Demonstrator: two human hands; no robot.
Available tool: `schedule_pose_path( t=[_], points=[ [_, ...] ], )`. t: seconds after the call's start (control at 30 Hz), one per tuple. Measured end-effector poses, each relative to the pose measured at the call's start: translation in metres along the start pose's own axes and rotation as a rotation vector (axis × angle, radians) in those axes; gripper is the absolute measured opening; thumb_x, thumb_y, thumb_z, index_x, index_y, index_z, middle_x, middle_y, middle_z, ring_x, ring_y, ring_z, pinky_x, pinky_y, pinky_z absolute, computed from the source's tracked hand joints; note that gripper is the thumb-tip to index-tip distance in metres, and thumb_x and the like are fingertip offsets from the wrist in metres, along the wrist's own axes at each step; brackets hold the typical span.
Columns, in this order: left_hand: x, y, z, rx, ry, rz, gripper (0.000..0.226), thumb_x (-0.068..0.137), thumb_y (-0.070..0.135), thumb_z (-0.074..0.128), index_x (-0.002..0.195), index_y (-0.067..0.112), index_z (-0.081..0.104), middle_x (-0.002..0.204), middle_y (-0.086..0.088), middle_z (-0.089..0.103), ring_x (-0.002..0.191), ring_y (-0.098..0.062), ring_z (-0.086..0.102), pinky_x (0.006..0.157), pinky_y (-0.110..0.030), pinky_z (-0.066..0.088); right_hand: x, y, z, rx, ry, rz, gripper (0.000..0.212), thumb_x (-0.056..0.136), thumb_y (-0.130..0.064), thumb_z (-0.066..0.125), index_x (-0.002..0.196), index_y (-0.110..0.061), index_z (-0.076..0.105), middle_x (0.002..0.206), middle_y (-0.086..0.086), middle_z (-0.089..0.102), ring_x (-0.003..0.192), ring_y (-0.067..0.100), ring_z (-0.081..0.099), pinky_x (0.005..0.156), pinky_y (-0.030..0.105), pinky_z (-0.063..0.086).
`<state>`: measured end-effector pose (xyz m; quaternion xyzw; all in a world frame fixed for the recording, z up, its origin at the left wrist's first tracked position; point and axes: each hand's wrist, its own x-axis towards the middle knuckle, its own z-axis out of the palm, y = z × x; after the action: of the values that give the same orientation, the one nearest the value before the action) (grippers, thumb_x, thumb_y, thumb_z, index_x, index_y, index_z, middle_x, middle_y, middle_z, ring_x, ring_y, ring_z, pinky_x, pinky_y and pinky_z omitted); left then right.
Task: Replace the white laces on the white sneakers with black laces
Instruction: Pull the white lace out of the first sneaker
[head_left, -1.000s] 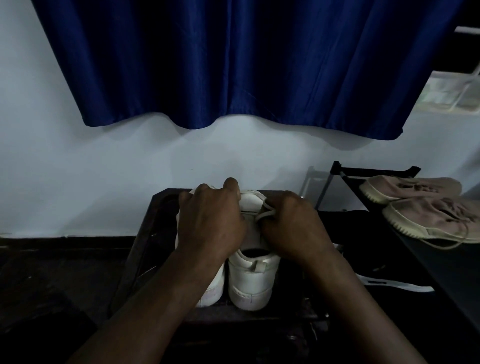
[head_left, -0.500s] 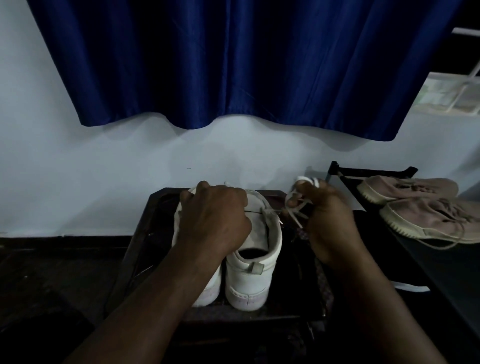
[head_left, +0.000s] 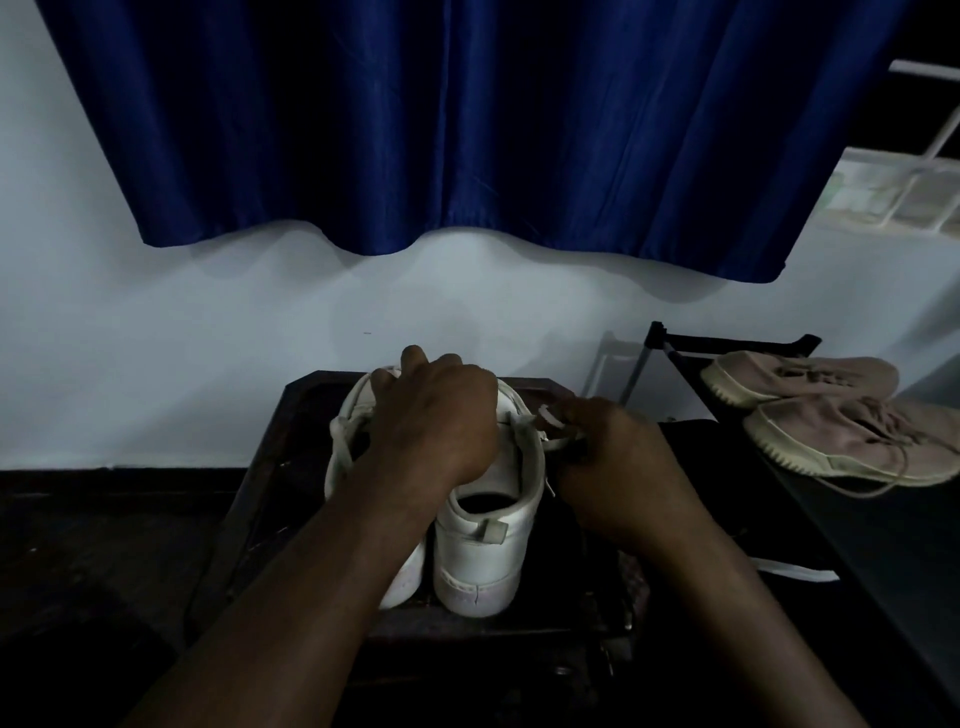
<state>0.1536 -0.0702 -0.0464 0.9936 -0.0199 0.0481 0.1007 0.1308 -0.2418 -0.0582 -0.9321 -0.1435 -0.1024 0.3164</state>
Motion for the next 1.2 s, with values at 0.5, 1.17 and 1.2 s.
schedule_pose_path(
  t=[0.5,1.17,1.2],
  points=[
    [-0.002,-0.005,0.002,-0.097,0.084,0.069,0.019,0.087,0.01,0.054,0.093,0.028,0.052,0.1,0.009,0.054,0.108,-0.026,0.045,0.081,-0.04,0.04,0.002,-0.007,0.024,-0.001,0.205,-0.032,0.015,0.082,-0.018,0.075,0.078,-0.026,0.063,0.077,-0.02,0.059,0.064,0.0,0.057,0.062,0.003,0.035],
    [-0.017,0.009,-0.07,-1.295,0.301,0.304,0.014,0.101,0.004,0.06,0.092,0.012,0.067,0.09,-0.006,0.076,0.083,-0.019,0.074,0.079,-0.031,0.06,0.01,-0.013,0.038,0.168,0.226,0.075,0.047,0.083,-0.055,0.079,0.123,-0.035,0.063,0.09,-0.012,0.071,0.08,0.002,0.067,0.071,0.025,0.053],
    [-0.018,0.01,-0.069,-1.304,0.287,0.316,0.014,0.101,0.003,0.06,0.092,0.013,0.067,0.091,-0.007,0.076,0.084,-0.022,0.075,0.08,-0.032,0.06,0.014,-0.015,0.036,0.247,0.206,0.083,0.041,0.085,-0.053,0.078,0.12,-0.035,0.068,0.088,-0.013,0.072,0.079,0.001,0.067,0.07,0.023,0.054]
  ],
)
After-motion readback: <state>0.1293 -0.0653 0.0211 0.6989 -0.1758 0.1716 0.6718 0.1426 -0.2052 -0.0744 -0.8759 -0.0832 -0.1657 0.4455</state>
